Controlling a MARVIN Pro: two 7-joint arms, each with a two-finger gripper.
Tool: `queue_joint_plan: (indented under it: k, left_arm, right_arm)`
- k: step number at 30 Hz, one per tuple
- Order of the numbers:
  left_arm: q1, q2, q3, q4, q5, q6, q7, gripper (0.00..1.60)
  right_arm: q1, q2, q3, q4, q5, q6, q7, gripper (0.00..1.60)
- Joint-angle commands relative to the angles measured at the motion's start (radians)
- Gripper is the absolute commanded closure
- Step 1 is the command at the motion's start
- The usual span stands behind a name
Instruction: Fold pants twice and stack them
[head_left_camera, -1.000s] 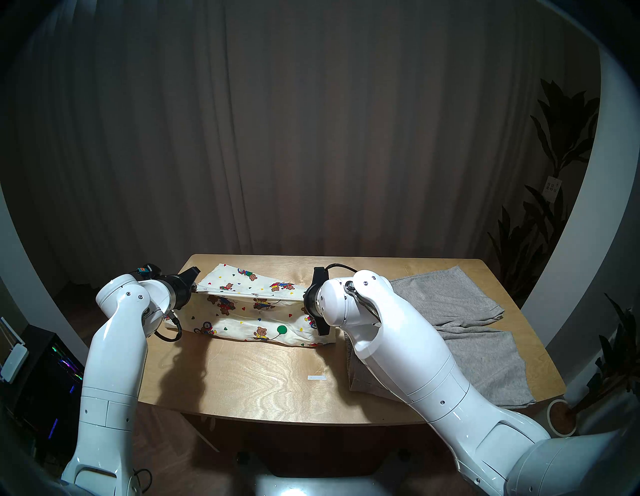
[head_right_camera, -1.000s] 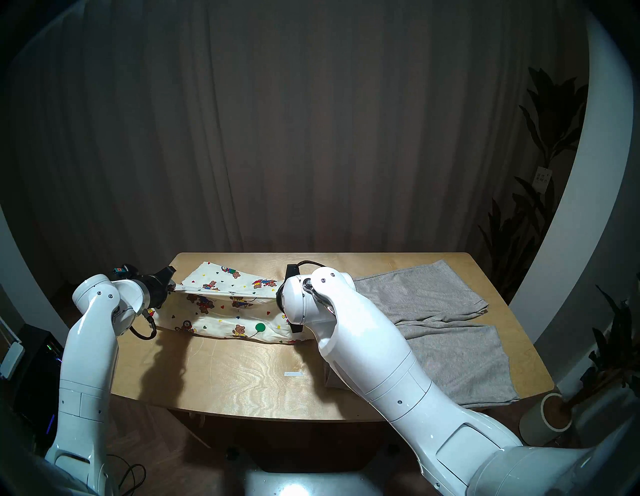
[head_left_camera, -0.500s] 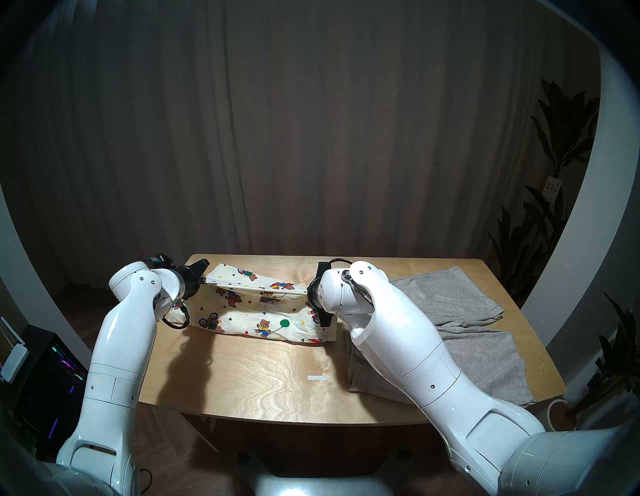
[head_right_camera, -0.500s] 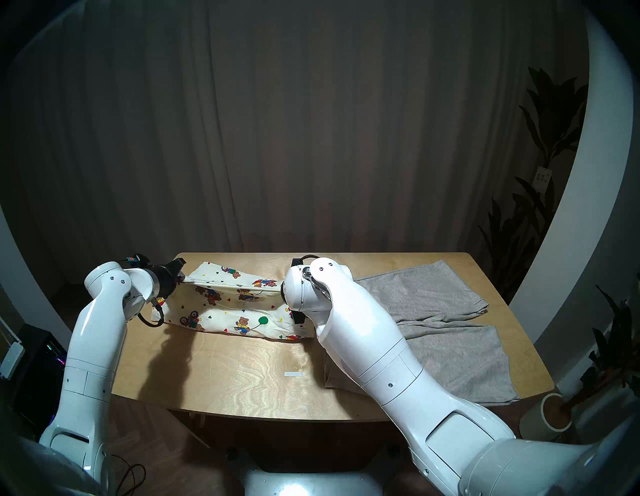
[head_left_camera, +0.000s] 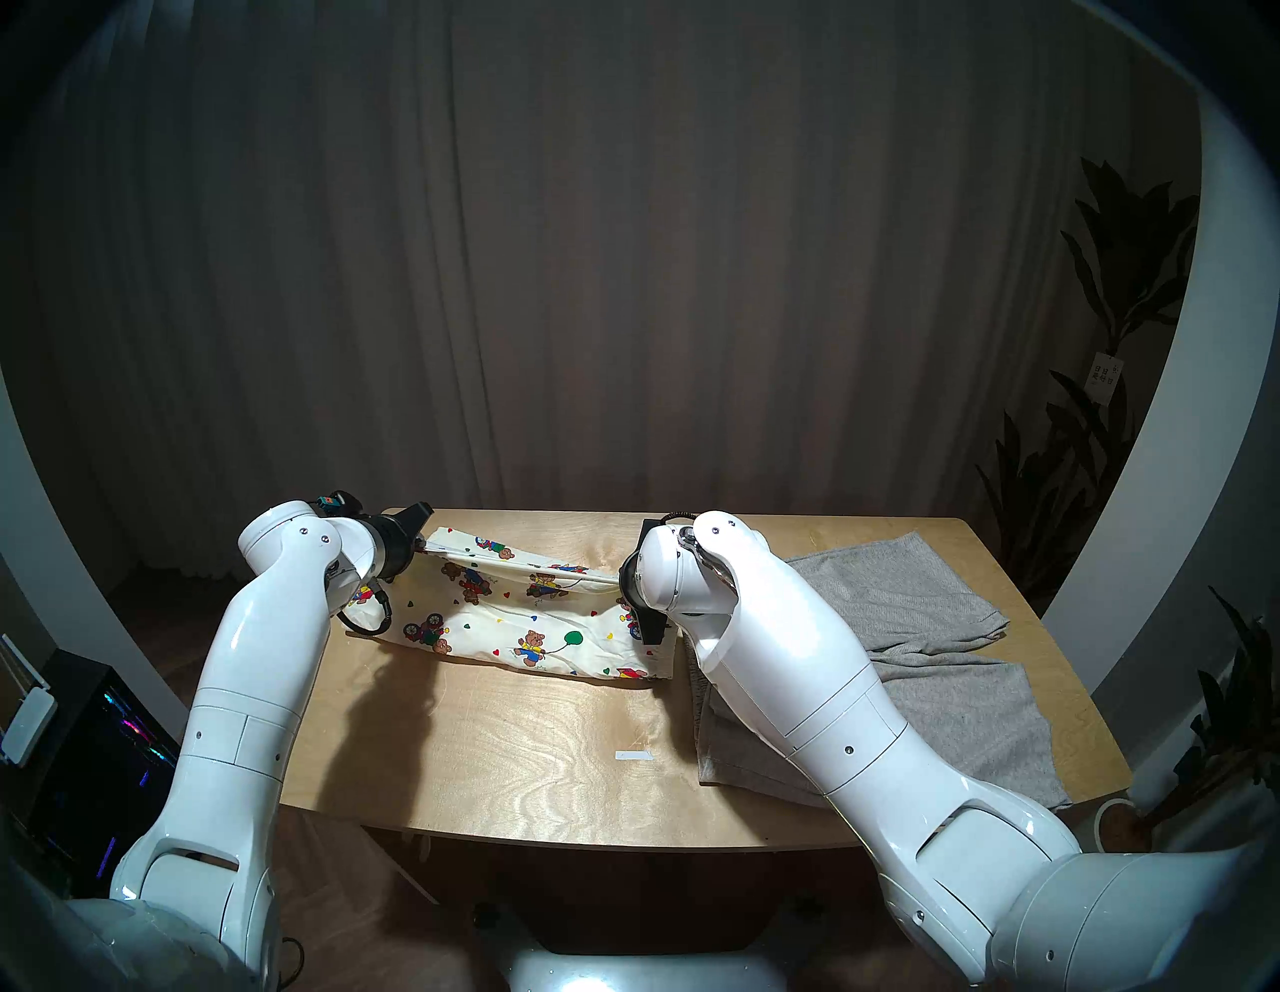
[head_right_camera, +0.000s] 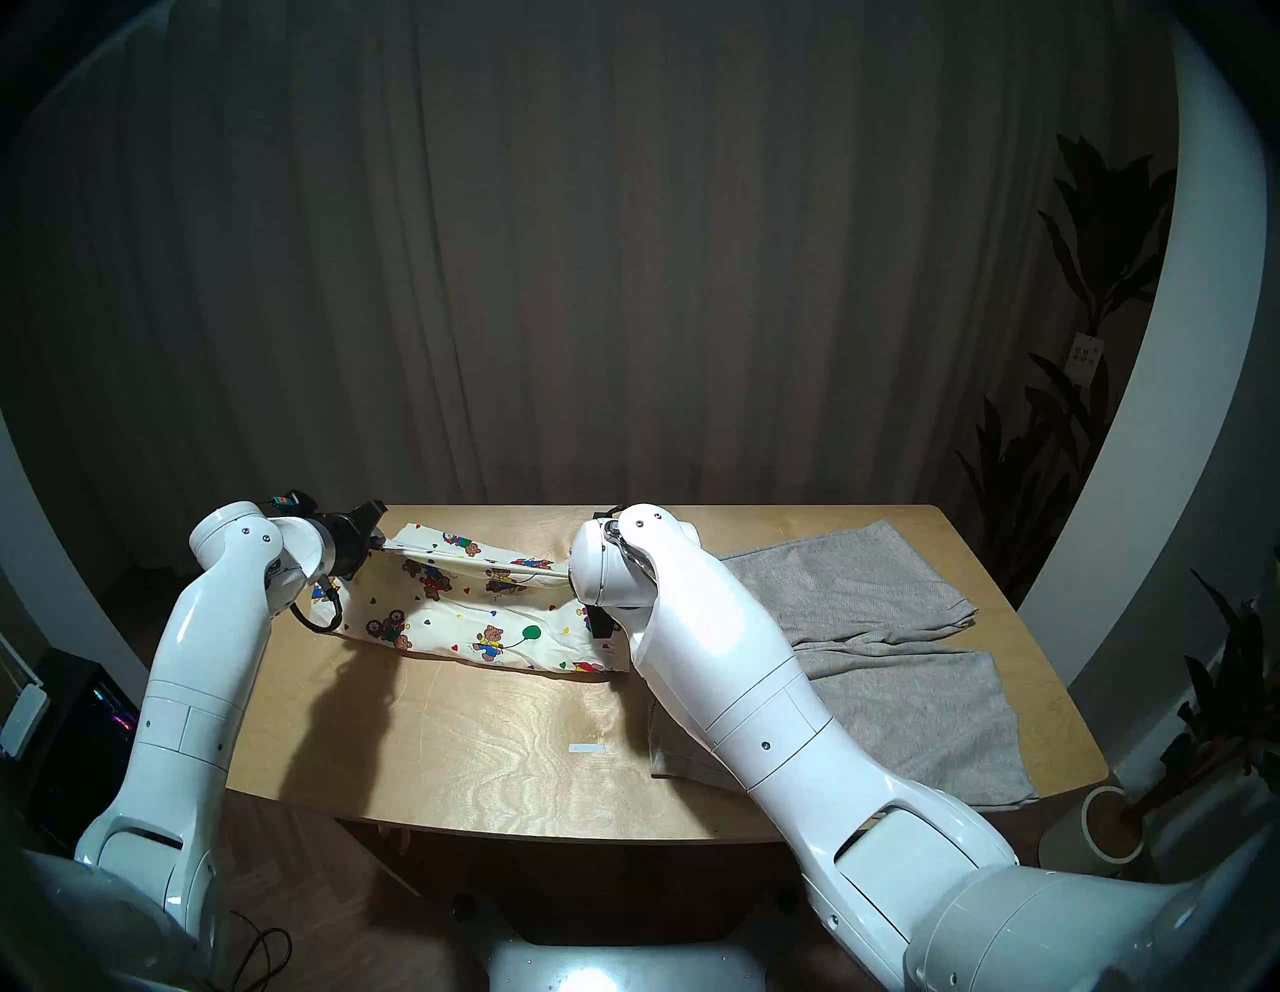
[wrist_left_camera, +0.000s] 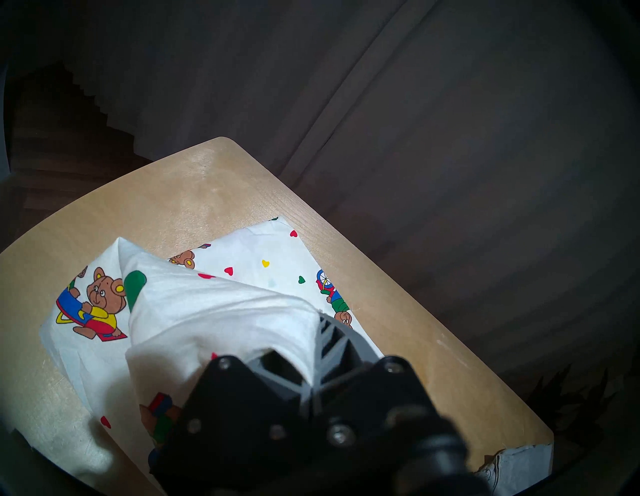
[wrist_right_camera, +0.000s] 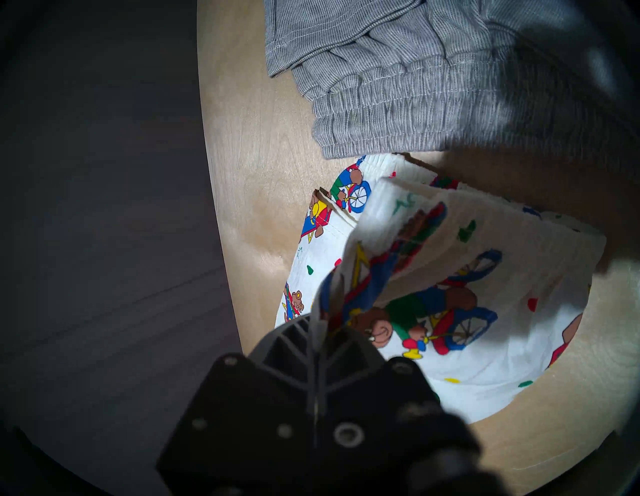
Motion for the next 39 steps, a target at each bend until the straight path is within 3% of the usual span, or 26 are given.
queue_joint_plan:
  k: [1, 18, 39]
  left_arm:
    - [-0.112, 0.015, 0.005, 0.033, 0.008, 0.002, -0.015, 1.60]
    - [-0.236, -0.010, 0.073, 0.193, 0.015, 0.015, -0.039, 1.60]
    - [-0.335, -0.043, 0.153, 0.358, 0.035, 0.018, -0.049, 1.60]
  right_arm:
    - [0.043, -0.017, 0.022, 0.023, 0.000, -0.008, 0.014, 1.60]
    - [0.073, -0.047, 0.040, 0.124, 0.002, -0.016, 0.034, 1.60]
    - [0.096, -0.079, 0.050, 0.231, 0.002, -0.024, 0.053, 1.60]
